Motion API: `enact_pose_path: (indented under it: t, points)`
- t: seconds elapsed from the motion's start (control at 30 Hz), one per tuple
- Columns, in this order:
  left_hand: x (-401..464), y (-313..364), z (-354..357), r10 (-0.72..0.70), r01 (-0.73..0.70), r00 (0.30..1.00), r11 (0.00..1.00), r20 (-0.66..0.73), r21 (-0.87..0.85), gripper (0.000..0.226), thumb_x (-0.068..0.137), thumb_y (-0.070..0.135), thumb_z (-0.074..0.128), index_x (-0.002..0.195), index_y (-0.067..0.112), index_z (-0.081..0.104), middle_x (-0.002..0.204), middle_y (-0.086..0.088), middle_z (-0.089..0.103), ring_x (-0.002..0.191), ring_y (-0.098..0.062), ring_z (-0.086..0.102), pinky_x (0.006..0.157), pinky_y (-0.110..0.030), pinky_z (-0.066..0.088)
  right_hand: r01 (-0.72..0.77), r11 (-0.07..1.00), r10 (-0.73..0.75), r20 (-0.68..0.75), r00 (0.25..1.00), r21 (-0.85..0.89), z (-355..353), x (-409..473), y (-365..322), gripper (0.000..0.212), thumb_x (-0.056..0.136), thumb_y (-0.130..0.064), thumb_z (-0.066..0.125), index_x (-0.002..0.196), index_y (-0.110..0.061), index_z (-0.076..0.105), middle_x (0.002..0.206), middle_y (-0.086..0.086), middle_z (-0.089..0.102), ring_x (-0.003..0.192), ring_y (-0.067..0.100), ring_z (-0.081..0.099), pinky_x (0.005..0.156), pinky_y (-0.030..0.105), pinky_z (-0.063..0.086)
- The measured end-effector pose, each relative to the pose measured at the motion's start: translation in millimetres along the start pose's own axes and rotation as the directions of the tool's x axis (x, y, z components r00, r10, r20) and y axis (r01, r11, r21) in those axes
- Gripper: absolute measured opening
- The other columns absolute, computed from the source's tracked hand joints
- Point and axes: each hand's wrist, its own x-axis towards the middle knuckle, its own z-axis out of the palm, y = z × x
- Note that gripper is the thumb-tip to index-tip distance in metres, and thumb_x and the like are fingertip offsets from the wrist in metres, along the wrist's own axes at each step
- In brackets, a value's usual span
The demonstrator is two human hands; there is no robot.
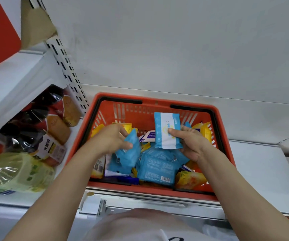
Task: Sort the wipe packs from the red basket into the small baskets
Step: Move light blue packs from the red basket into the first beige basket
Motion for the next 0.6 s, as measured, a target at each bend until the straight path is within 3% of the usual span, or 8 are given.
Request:
enact_pose_path:
  t: [0.07,0.13,0.23,0.3,0.4,0.47,0.57,0.6]
  points:
    - [-1,2,-11,0.048,-0.066,0.995,0.972,-0.083,-0.227,0.026,0.076,0.015,0.083,0.093,0.018,0.063,0.088,-0.002,0.074,0.086,-0.021,0.071,0.080,-0.039,0.056,0.053,0.998,-0.053,-0.035,0.998,0.015,3,-1,-1,0.029,0.084,-0.001,0.072,0.111,-0.007,0.064,0.095,0.015,0.076,0.076,0.027,0.075,0.055,0.034,0.058]
    - [0,7,-15,0.080,-0.136,0.979,0.942,-0.187,-0.307,0.022,0.077,0.016,0.082,0.089,0.019,0.064,0.086,0.000,0.074,0.083,-0.019,0.072,0.069,-0.032,0.053,0.089,0.996,-0.089,-0.051,0.995,0.007,10,-3,2,0.029,0.083,-0.001,0.073,0.108,-0.009,0.062,0.093,0.013,0.076,0.075,0.027,0.075,0.055,0.035,0.058]
    - [1,15,-5,0.125,-0.220,0.947,0.924,-0.297,-0.312,0.022,0.079,0.026,0.081,0.091,0.022,0.063,0.093,0.002,0.073,0.085,-0.017,0.070,0.073,-0.034,0.054,0.099,0.995,-0.101,-0.069,0.992,-0.033,28,-6,13,0.025,0.083,-0.001,0.074,0.100,-0.011,0.060,0.086,0.010,0.077,0.071,0.025,0.075,0.055,0.035,0.058]
    - [-1,21,7,0.194,-0.288,0.940,0.894,-0.282,-0.343,0.019,0.081,0.027,0.078,0.092,0.024,0.063,0.093,0.005,0.074,0.085,-0.015,0.071,0.075,-0.035,0.057,0.107,0.994,-0.108,-0.067,0.992,-0.027,39,-6,21,0.025,0.083,-0.001,0.073,0.100,-0.011,0.059,0.091,0.011,0.077,0.078,0.025,0.075,0.064,0.038,0.060]
    - [-3,27,21,0.335,-0.390,0.916,0.873,-0.221,-0.292,0.006,0.089,0.037,0.068,0.090,0.031,0.070,0.091,0.015,0.073,0.084,-0.001,0.067,0.070,-0.023,0.052,0.111,0.993,-0.109,-0.047,0.993,0.045,48,-10,23,0.029,0.086,-0.001,0.071,0.111,-0.007,0.059,0.107,0.016,0.073,0.094,0.029,0.071,0.077,0.041,0.060]
    - [-1,28,22,0.373,-0.424,0.899,0.872,-0.229,-0.244,0.014,0.094,0.038,0.059,0.091,0.037,0.072,0.092,0.022,0.071,0.085,0.007,0.063,0.067,-0.018,0.049,0.096,0.986,-0.092,-0.035,0.995,0.134,49,-14,22,0.035,0.088,-0.001,0.068,0.121,-0.004,0.058,0.113,0.018,0.071,0.100,0.030,0.069,0.082,0.040,0.060]
    - [7,27,21,0.365,-0.440,0.887,0.854,-0.283,-0.279,0.009,0.088,0.026,0.070,0.093,0.033,0.070,0.098,0.017,0.069,0.092,0.005,0.061,0.077,-0.025,0.051,0.080,0.978,-0.082,-0.001,0.997,0.191,48,-23,25,0.040,0.090,-0.001,0.065,0.129,0.000,0.056,0.116,0.019,0.070,0.111,0.034,0.066,0.092,0.044,0.056]
    - [10,26,21,0.347,-0.422,0.897,0.858,-0.275,-0.293,0.017,0.084,0.027,0.075,0.098,0.032,0.067,0.106,0.015,0.067,0.101,0.000,0.061,0.084,-0.029,0.051,0.080,0.978,-0.083,0.008,0.997,0.192,49,-26,27,0.040,0.091,-0.001,0.063,0.130,0.000,0.055,0.117,0.019,0.070,0.112,0.035,0.065,0.093,0.045,0.055]
